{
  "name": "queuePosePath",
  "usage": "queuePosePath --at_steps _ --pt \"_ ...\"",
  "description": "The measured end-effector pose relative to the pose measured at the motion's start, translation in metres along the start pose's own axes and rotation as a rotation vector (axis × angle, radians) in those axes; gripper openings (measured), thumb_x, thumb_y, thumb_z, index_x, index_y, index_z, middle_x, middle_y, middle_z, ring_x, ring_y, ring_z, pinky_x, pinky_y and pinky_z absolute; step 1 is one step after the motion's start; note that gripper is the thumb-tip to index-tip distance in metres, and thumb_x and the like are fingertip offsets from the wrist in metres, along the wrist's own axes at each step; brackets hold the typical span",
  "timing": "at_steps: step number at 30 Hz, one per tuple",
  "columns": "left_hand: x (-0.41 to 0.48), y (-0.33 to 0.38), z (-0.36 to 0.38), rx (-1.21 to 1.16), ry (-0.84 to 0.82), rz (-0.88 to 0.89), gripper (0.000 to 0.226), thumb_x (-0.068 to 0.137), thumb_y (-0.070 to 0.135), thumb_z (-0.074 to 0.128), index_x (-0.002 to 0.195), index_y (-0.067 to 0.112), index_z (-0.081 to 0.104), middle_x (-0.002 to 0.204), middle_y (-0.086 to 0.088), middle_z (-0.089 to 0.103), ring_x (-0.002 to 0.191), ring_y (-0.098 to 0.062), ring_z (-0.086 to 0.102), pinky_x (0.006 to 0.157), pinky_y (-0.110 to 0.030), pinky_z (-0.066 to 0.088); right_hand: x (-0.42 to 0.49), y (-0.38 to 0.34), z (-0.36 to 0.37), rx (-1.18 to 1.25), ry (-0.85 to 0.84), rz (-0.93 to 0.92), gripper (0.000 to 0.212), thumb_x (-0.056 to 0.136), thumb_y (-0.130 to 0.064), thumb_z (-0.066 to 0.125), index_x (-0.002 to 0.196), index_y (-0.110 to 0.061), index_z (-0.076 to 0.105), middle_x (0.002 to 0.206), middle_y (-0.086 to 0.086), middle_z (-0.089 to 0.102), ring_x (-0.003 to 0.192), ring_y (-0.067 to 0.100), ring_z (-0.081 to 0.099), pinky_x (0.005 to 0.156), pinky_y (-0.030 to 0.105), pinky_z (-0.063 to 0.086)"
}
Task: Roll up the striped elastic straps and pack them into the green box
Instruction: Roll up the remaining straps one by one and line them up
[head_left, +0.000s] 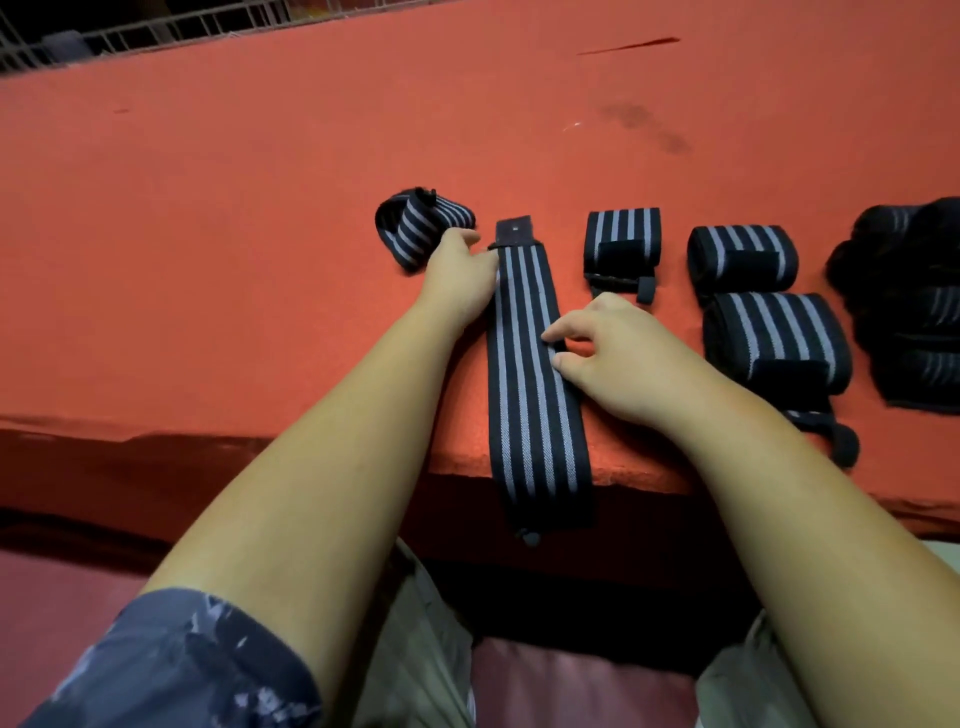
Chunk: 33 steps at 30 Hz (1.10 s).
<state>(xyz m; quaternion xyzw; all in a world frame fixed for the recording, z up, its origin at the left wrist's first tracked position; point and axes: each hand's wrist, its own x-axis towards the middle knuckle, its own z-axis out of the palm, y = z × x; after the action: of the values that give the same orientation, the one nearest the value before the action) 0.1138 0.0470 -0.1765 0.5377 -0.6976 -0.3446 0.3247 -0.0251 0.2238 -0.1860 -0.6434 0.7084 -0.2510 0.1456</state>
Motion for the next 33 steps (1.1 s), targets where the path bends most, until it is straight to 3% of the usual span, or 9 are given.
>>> queuePosePath --at_steps 3,5,9,13,16,20,26,29,33 --pt "-0.001 -0.007 -0.009 0.059 0.092 0.085 0.043 0.096 0.013 0.056 0.137 0.015 0.067 0.136 -0.005 0.069 0.121 -0.022 0.068 0.108 -0.034 0.052 -0.001 -0.001 -0.003 0.009 -0.003 0.007 0.033 0.104 -0.036 0.066 0.136 -0.033 0.07 0.122 -0.008 0.052 0.12 0.015 0.058 0.108 0.033 0.044" --pt "0.001 -0.013 -0.02 0.136 0.2 0.143 0.045 0.091 0.003 0.055 0.132 0.013 0.07 0.136 -0.008 0.065 0.126 -0.024 0.064 0.112 -0.031 0.046 0.001 -0.001 -0.001 0.045 0.037 0.007 0.035 0.103 -0.033 0.066 0.137 -0.03 0.069 0.125 -0.006 0.057 0.121 0.015 0.06 0.108 0.033 0.045" --pt "0.007 -0.021 -0.049 0.16 0.377 0.114 0.053 0.085 0.003 0.058 0.134 0.022 0.061 0.129 -0.009 0.051 0.107 -0.026 0.061 0.103 -0.034 0.048 0.003 -0.003 -0.001 0.123 0.112 0.019 0.03 0.103 -0.027 0.065 0.133 -0.027 0.072 0.125 -0.007 0.062 0.115 0.006 0.061 0.098 0.022 0.038" --pt "0.019 -0.027 -0.059 0.419 0.208 0.153 0.065 0.09 0.012 0.06 0.146 0.046 0.056 0.145 -0.012 0.044 0.123 -0.035 0.052 0.113 -0.039 0.043 0.003 -0.004 -0.002 0.154 0.12 0.009 0.023 0.104 -0.026 0.064 0.124 -0.031 0.075 0.119 -0.013 0.062 0.105 0.001 0.058 0.094 0.021 0.039" --pt "0.027 -0.029 -0.055 0.543 0.053 0.088 0.07 0.095 0.018 0.059 0.157 0.045 0.044 0.163 -0.016 0.035 0.14 -0.045 0.046 0.119 -0.046 0.04 0.005 -0.002 -0.002 0.152 0.118 0.01 0.02 0.104 -0.028 0.064 0.12 -0.033 0.076 0.117 -0.015 0.063 0.104 0.001 0.06 0.097 0.024 0.043" --pt "0.031 -0.036 -0.052 0.47 0.103 0.031 0.062 0.094 0.015 0.063 0.154 0.023 0.048 0.145 -0.021 0.056 0.134 -0.041 0.057 0.109 -0.041 0.044 0.004 -0.001 -0.003 0.16 0.118 0.008 0.019 0.104 -0.028 0.064 0.118 -0.031 0.077 0.114 -0.014 0.065 0.105 0.002 0.063 0.098 0.025 0.046" --pt "0.034 -0.036 -0.061 0.468 -0.007 0.022 0.081 0.094 0.019 0.065 0.168 0.035 0.034 0.157 -0.019 0.048 0.14 -0.035 0.054 0.115 -0.038 0.042 0.002 -0.001 -0.003 0.173 0.105 0.003 0.019 0.104 -0.027 0.064 0.115 -0.031 0.078 0.111 -0.016 0.065 0.105 0.002 0.063 0.098 0.026 0.047" --pt "0.03 -0.036 -0.068 0.328 0.026 0.024 0.073 0.094 0.017 0.065 0.163 0.028 0.046 0.161 -0.01 0.053 0.142 -0.028 0.057 0.118 -0.037 0.045 0.001 -0.004 -0.005 0.173 0.097 -0.002 0.018 0.104 -0.027 0.064 0.113 -0.032 0.078 0.111 -0.016 0.065 0.103 0.001 0.063 0.095 0.025 0.045" --pt "0.01 -0.028 -0.072 -0.025 0.214 0.044 0.047 0.092 0.011 0.069 0.137 0.023 0.074 0.128 -0.001 0.076 0.115 -0.017 0.072 0.098 -0.023 0.056 -0.002 -0.008 -0.008 0.191 0.119 -0.021 0.018 0.104 -0.026 0.063 0.113 -0.032 0.078 0.11 -0.016 0.066 0.094 -0.006 0.059 0.085 0.011 0.04"
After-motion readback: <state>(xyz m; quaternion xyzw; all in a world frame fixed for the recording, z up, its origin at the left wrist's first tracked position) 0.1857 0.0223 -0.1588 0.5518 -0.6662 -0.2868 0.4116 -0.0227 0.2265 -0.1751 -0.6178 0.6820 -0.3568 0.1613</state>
